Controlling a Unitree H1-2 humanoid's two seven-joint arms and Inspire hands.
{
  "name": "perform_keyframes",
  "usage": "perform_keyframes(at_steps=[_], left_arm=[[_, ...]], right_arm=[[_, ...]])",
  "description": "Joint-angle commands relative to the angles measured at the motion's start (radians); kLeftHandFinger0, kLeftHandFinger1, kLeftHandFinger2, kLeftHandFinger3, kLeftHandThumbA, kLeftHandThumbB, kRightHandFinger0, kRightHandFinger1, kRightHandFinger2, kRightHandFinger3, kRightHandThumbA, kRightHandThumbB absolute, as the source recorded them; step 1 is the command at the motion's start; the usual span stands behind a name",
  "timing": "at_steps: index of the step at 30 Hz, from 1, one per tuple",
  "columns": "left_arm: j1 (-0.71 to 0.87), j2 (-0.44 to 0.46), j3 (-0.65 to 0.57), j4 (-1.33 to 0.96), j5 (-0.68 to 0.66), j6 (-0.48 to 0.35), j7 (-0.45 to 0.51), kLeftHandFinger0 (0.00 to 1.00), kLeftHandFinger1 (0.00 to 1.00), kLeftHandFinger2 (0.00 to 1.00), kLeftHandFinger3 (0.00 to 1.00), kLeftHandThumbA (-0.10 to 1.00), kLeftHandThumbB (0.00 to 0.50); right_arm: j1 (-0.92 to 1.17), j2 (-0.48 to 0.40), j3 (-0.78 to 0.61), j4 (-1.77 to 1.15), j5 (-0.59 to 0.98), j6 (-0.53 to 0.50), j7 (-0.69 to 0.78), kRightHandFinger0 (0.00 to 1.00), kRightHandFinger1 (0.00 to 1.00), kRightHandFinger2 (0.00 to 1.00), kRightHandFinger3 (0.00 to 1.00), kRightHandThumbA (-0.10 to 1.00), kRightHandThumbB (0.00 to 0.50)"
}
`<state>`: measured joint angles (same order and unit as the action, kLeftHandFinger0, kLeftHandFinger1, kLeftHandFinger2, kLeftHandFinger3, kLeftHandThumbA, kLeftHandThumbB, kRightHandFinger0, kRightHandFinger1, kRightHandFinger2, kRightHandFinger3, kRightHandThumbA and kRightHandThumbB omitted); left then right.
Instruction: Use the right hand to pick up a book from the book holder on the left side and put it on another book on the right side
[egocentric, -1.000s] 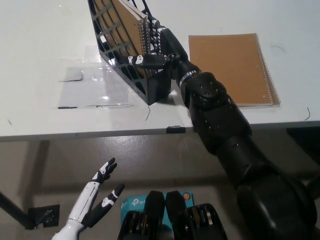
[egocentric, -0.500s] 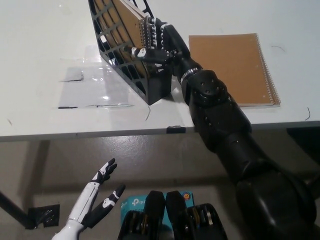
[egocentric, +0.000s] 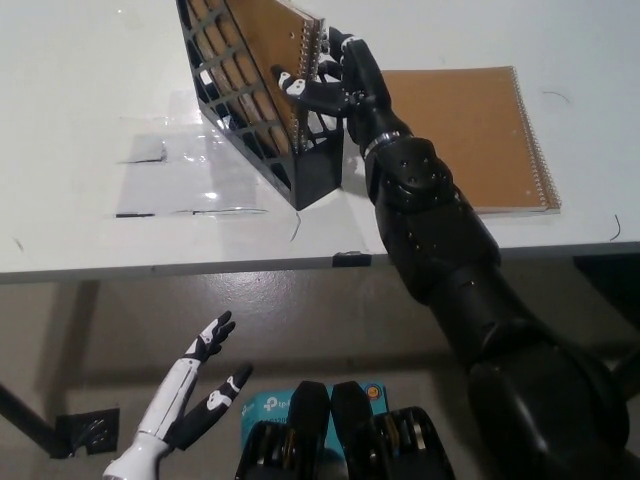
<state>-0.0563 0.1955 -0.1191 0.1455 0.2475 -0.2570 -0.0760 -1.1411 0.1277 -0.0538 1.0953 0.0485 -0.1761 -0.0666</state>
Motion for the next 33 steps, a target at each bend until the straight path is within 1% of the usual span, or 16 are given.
perform_keyframes(at_steps=[1, 3, 4, 6, 7, 8, 9, 10, 13, 15, 17, 22, 28, 30, 31, 33], left_arm=[[-0.012, 0.011, -0.003, -0.007, -0.012, -0.02, -0.011, 1.0, 1.0, 1.0, 1.0, 0.85, 0.226], [-0.018, 0.008, -0.001, -0.003, -0.016, -0.017, -0.01, 1.0, 1.0, 1.0, 1.0, 0.85, 0.234], [-0.018, 0.007, 0.0, -0.003, -0.018, -0.016, -0.011, 1.0, 1.0, 1.0, 1.0, 0.84, 0.228], [-0.02, 0.005, 0.001, -0.004, -0.022, -0.011, -0.015, 1.0, 1.0, 1.0, 1.0, 0.84, 0.229], [-0.019, 0.007, 0.0, -0.009, -0.022, -0.003, -0.019, 1.0, 1.0, 1.0, 1.0, 0.85, 0.237], [-0.017, 0.008, -0.001, -0.014, -0.02, 0.003, -0.021, 1.0, 1.0, 1.0, 1.0, 0.87, 0.232], [-0.016, 0.008, -0.002, -0.017, -0.008, 0.005, -0.017, 1.0, 1.0, 1.0, 1.0, 0.88, 0.236], [-0.027, 0.005, -0.004, -0.011, -0.005, 0.005, -0.015, 1.0, 1.0, 1.0, 1.0, 0.89, 0.231], [-0.046, 0.003, -0.003, -0.001, 0.002, -0.006, -0.008, 1.0, 1.0, 1.0, 1.0, 0.89, 0.225], [-0.055, 0.002, -0.004, 0.005, 0.005, -0.011, -0.005, 1.0, 1.0, 1.0, 1.0, 0.9, 0.229], [-0.058, 0.003, -0.005, 0.004, -0.005, -0.002, -0.015, 1.0, 1.0, 1.0, 1.0, 0.9, 0.23], [-0.066, 0.001, -0.006, 0.023, 0.002, -0.028, -0.003, 1.0, 1.0, 1.0, 1.0, 0.89, 0.219], [-0.07, -0.001, -0.005, 0.018, 0.002, -0.012, -0.005, 1.0, 1.0, 1.0, 1.0, 0.89, 0.221], [-0.072, 0.0, -0.004, 0.016, 0.0, -0.01, -0.007, 1.0, 1.0, 1.0, 1.0, 0.89, 0.222], [-0.071, 0.001, -0.005, 0.014, 0.003, -0.01, -0.007, 1.0, 1.0, 1.0, 1.0, 0.9, 0.22], [-0.071, 0.001, -0.005, 0.013, 0.006, -0.009, -0.005, 1.0, 1.0, 1.0, 1.0, 0.9, 0.221]], right_arm=[[-0.08, -0.004, -0.024, -0.013, 0.041, -0.065, 0.032, 0.0, 0.3, 0.69, 0.69, -0.1, 0.142], [-0.095, -0.004, -0.05, -0.02, 0.071, -0.043, 0.043, 0.0, 0.34, 0.75, 0.77, -0.1, 0.141], [-0.1, -0.001, -0.075, -0.046, 0.106, -0.023, 0.059, 0.0, 0.36, 0.77, 0.82, -0.1, 0.15], [-0.106, 0.001, -0.091, -0.086, 0.117, -0.001, 0.063, 0.0, 0.37, 0.75, 0.87, -0.1, 0.151], [-0.109, 0.001, -0.101, -0.116, 0.131, 0.005, 0.076, 0.0, 0.37, 0.75, 0.83, -0.1, 0.127], [-0.113, 0.008, -0.126, -0.147, 0.168, 0.025, 0.092, 0.0, 0.36, 0.74, 0.79, -0.1, 0.129], [-0.117, 0.014, -0.141, -0.184, 0.184, 0.045, 0.085, 0.0, 0.36, 0.74, 0.78, -0.1, 0.157], [-0.126, 0.014, -0.153, -0.215, 0.193, 0.068, 0.075, 0.0, 0.37, 0.75, 0.76, -0.1, 0.167], [-0.144, 0.016, -0.166, -0.295, 0.201, 0.114, 0.055, 0.0, 0.38, 0.74, 0.72, -0.1, 0.142], [-0.15, 0.015, -0.167, -0.346, 0.203, 0.142, 0.049, 0.0, 0.39, 0.75, 0.71, -0.1, 0.141], [-0.153, 0.013, -0.156, -0.391, 0.191, 0.158, 0.041, 0.0, 0.4, 0.75, 0.71, -0.1, 0.137], [-0.161, 0.009, -0.157, -0.438, 0.202, 0.196, 0.045, 0.0, 0.4, 0.74, 0.72, -0.1, 0.129], [-0.197, -0.01, -0.194, -0.471, 0.245, 0.247, 0.018, 0.0, 0.41, 0.76, 0.8, -0.1, 0.094], [-0.207, -0.016, -0.204, -0.477, 0.251, 0.257, 0.01, 0.0, 0.42, 0.76, 0.8, -0.1, 0.094], [-0.215, -0.022, -0.213, -0.483, 0.26, 0.265, 0.009, 0.0, 0.43, 0.76, 0.8, -0.1, 0.082], [-0.222, -0.028, -0.224, -0.493, 0.272, 0.281, 0.005, 0.0, 0.46, 0.79, 0.83, -0.1, 0.083]])
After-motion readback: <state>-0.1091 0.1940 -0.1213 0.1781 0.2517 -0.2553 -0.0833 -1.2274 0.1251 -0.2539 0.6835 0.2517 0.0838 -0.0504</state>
